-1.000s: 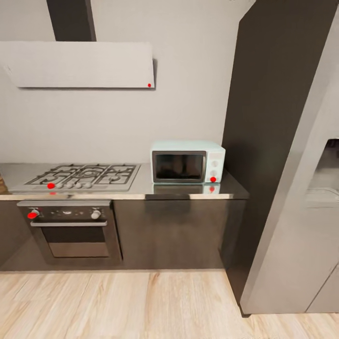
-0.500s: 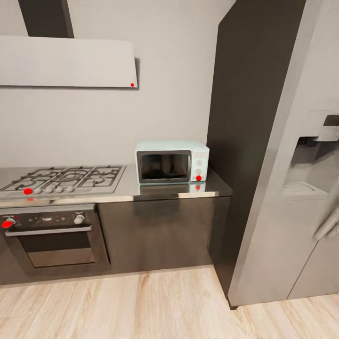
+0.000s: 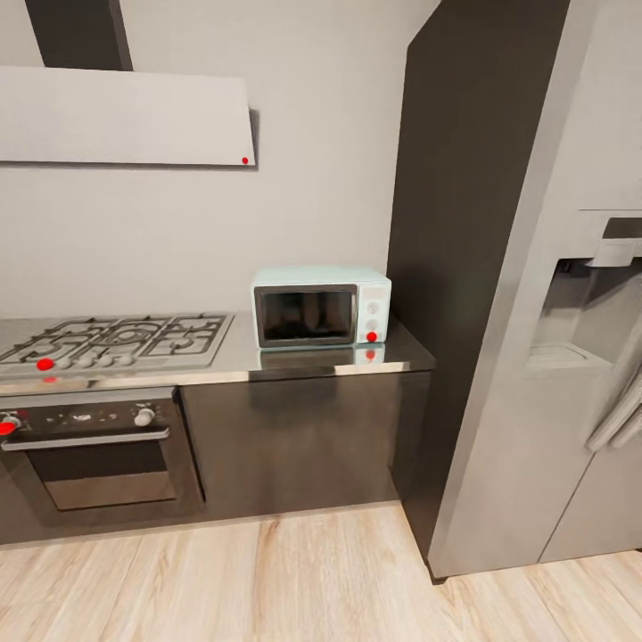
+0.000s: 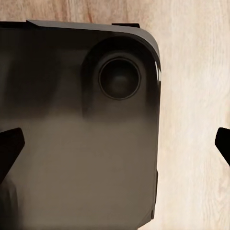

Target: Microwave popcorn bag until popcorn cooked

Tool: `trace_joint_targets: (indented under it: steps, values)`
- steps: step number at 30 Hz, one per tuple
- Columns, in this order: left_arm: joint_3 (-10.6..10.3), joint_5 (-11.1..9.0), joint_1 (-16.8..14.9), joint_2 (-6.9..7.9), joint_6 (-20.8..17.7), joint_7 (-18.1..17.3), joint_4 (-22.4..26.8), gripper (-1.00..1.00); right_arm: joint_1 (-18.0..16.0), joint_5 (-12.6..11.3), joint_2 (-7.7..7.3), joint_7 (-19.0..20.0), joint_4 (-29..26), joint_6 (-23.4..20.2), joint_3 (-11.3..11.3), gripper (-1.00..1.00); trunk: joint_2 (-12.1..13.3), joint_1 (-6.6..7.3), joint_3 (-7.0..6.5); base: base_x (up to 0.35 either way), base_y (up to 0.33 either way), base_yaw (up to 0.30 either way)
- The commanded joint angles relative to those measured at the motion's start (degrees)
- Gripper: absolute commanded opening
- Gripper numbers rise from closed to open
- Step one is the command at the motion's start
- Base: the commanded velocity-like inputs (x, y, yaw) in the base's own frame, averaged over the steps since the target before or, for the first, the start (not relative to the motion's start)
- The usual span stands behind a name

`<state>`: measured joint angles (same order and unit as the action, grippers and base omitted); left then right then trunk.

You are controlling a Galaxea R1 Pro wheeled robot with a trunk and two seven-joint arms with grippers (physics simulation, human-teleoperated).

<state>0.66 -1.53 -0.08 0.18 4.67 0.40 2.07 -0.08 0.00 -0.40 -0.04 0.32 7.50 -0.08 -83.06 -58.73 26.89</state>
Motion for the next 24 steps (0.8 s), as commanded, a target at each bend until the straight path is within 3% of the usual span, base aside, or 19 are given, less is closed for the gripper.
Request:
trace_joint_targets:
  steps: [1, 8, 24]
  values:
    - [0.0, -0.2, 0.0, -0.02, 0.2, 0.0, 0.0, 1.00, 0.0, 0.0, 0.00, 0.0, 0.0, 0.2, 0.0, 1.00, 0.0, 0.00, 0.04, 0.000, 0.000, 0.000]
    - [0.0, -0.2, 0.0, 0.00, 0.2, 0.0, 0.0, 1.00, 0.0, 0.0, -0.03, 0.0, 0.0, 0.2, 0.0, 1.00, 0.0, 0.00, 0.04, 0.054, 0.000, 0.000]
    - [0.0, -0.2, 0.0, -0.02, 0.1, 0.0, 0.0, 1.00, 0.0, 0.0, -0.04, 0.0, 0.0, 0.2, 0.2, 1.00, 0.0, 0.00, 0.04, 0.219, 0.000, 0.000]
